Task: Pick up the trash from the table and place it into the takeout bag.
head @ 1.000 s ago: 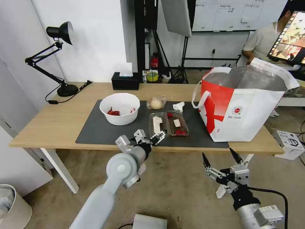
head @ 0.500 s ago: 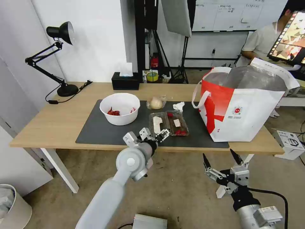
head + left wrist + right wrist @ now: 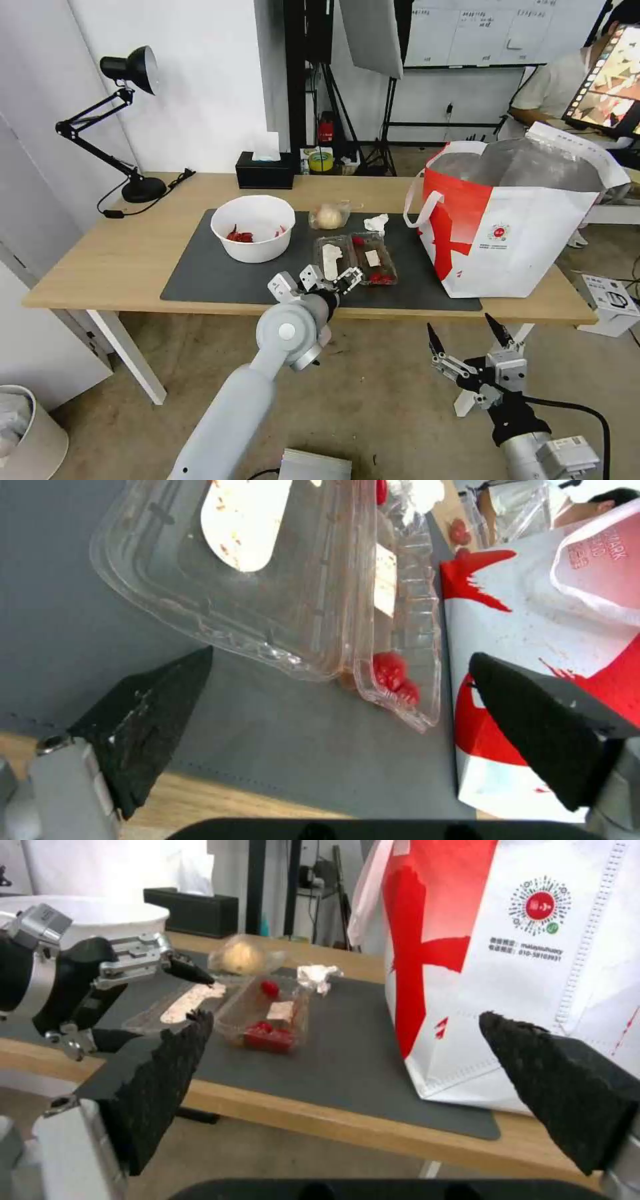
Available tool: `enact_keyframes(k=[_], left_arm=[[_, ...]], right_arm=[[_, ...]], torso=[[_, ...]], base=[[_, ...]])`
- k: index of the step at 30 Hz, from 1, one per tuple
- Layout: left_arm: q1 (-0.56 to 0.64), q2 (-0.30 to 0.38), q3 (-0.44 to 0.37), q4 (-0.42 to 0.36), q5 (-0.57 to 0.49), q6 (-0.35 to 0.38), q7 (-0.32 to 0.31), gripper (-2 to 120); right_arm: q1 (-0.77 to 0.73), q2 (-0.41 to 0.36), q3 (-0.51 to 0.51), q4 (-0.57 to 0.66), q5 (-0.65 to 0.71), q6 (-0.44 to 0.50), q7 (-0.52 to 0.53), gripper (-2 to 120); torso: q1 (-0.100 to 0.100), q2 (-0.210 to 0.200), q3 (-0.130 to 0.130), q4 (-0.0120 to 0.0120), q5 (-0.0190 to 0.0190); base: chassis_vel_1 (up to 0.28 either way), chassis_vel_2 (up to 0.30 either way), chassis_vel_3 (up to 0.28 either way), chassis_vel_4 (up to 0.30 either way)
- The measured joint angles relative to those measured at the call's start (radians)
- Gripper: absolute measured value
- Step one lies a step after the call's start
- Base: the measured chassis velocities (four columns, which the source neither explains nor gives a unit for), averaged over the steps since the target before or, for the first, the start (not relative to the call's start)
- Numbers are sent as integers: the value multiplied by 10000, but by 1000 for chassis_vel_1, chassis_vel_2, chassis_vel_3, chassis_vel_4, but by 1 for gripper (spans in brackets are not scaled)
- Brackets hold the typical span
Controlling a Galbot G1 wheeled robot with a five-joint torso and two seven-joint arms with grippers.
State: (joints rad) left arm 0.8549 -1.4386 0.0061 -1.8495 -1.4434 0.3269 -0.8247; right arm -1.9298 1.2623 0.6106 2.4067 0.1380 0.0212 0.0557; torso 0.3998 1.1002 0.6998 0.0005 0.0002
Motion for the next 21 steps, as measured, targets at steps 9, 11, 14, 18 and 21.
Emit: enact_keyframes(k=[9,11,14,18,21], left_arm=[[-110,-106,26,144,-13,-149,-18,100],[-126,-121,18,153,-28,-182,-21,100],[-147,-151,4,174,-69,-231,-24,100],[-152,-212,-3,222,-76,-281,-18,100],[-149,-262,-8,249,-76,-316,-13,100]], right_arm=[[-16,36,-6,-57,-3,39,9,100],[-3,44,-15,-73,-7,40,9,100],[18,53,-37,-88,-17,40,8,100],[25,60,-46,-99,-22,41,8,100],[20,62,-46,-111,-24,42,7,100]], torso=[[0,0,2,-5,-2],[1,-1,2,-5,-2],[3,-2,4,-7,-2],[3,-2,3,-6,-3],[3,-2,3,-6,-2]], base=[[0,0,0,0],[0,0,0,0],[0,0,0,0],[0,0,0,0],[0,0,0,0]])
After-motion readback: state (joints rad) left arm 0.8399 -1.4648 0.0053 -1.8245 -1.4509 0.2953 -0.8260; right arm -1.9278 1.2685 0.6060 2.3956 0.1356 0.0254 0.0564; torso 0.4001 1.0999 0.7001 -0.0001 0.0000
